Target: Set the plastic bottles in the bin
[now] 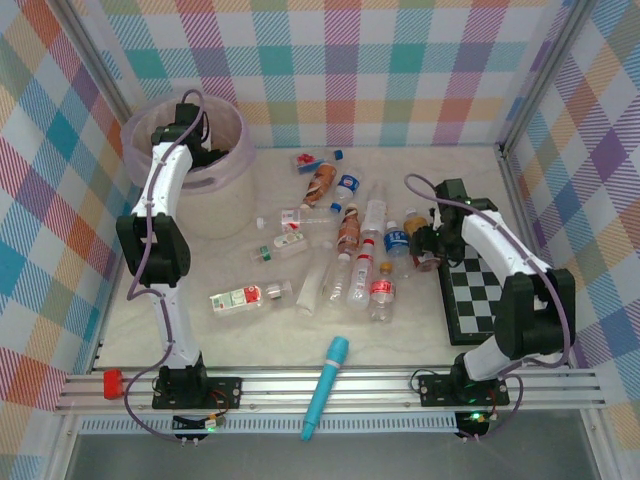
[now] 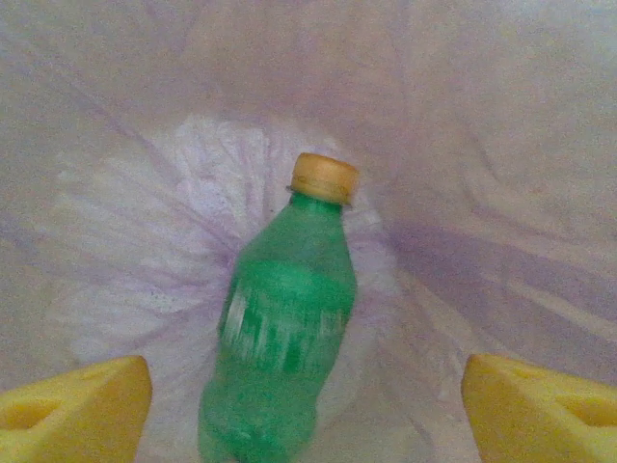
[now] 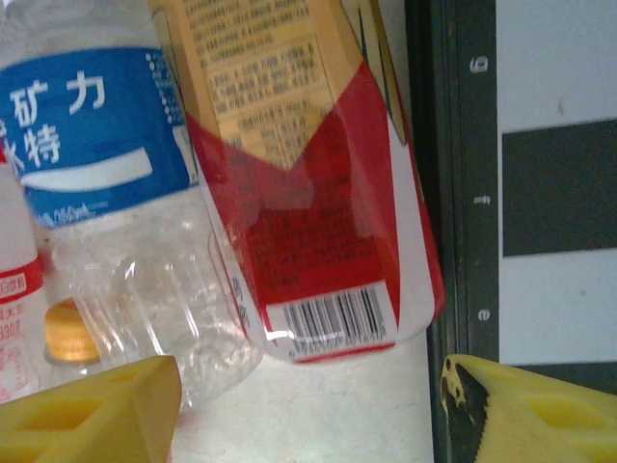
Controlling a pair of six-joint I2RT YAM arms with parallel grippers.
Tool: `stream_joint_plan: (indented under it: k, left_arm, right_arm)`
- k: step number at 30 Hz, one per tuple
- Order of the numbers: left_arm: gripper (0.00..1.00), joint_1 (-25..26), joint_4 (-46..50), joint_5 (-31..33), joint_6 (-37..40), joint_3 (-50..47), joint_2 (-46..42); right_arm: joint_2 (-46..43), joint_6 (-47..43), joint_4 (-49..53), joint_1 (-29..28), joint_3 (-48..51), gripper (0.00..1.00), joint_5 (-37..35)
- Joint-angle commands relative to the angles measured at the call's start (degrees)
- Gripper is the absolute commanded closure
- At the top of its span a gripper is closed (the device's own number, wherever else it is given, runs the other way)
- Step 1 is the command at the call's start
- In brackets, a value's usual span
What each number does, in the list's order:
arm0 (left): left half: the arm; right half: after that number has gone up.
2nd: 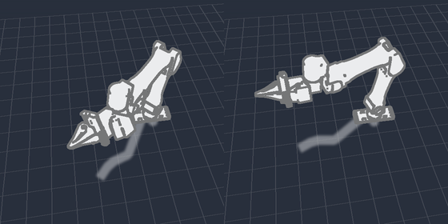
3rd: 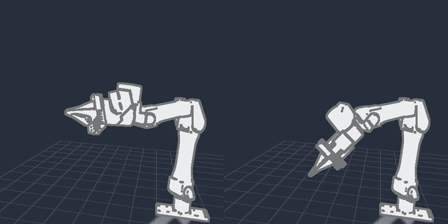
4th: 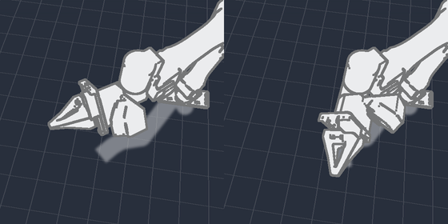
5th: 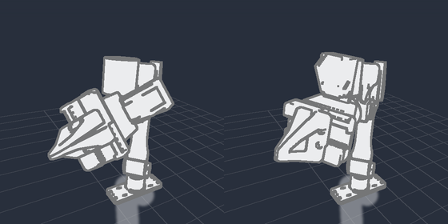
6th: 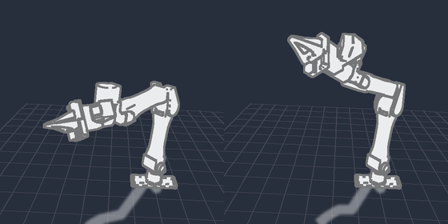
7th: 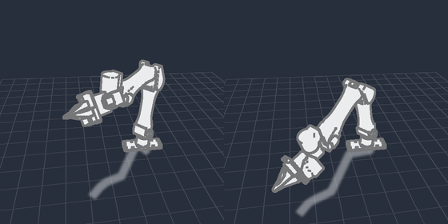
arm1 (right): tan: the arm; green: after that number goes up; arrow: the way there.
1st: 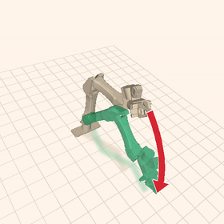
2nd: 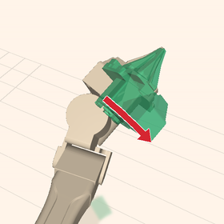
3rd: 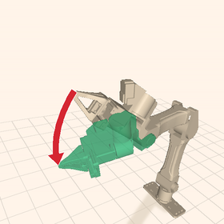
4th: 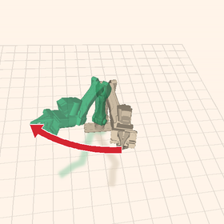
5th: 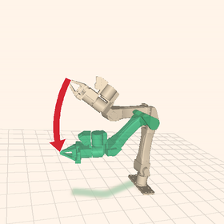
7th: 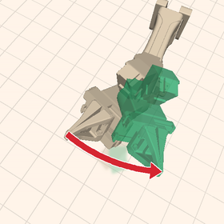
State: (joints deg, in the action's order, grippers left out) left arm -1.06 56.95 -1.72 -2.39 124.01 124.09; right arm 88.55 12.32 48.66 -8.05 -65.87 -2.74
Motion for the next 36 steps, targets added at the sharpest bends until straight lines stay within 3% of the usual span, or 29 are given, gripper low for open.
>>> stream_joint_plan:
  k: [1, 6, 16, 25, 29, 32, 36]
  left_arm:
    - [0.10, -0.61, 1.97, -0.84, 0.98, 0.10, -3.89]
    - [0.00, -0.61, 2.26, -0.96, 1.30, 0.10, -6.82]
    - [0.00, -0.52, -0.43, -3.56, 2.64, 0.44, -16.89]
    - [0.00, 0.68, -2.16, -1.45, 1.30, -3.56, -30.80]
    - [0.00, 2.33, -3.95, -2.81, -1.88, -10.46, -38.99]
    - [0.01, 5.79, -8.23, -4.94, -5.99, -21.00, -47.06]
    - [0.04, 8.47, -19.49, -14.95, -16.14, -38.16, -56.39]
  right_arm:
    - [2.18, -2.16, -1.46, 0.50, -3.26, 0.28, -2.11]
    - [5.48, -2.98, -1.72, 0.68, -4.80, 0.24, -3.40]
    - [8.71, -1.62, -3.86, 0.95, -2.74, 0.26, 0.91]
    - [9.35, 0.50, -6.97, 0.84, 3.08, 0.23, 3.43]
    - [9.28, 1.39, -7.96, 0.88, 3.94, 0.29, 3.54]
    - [7.53, 1.66, -7.72, 0.85, 3.92, 0.33, 3.78]
    - [3.30, 1.41, -5.86, 0.88, 3.17, 0.35, 5.05]
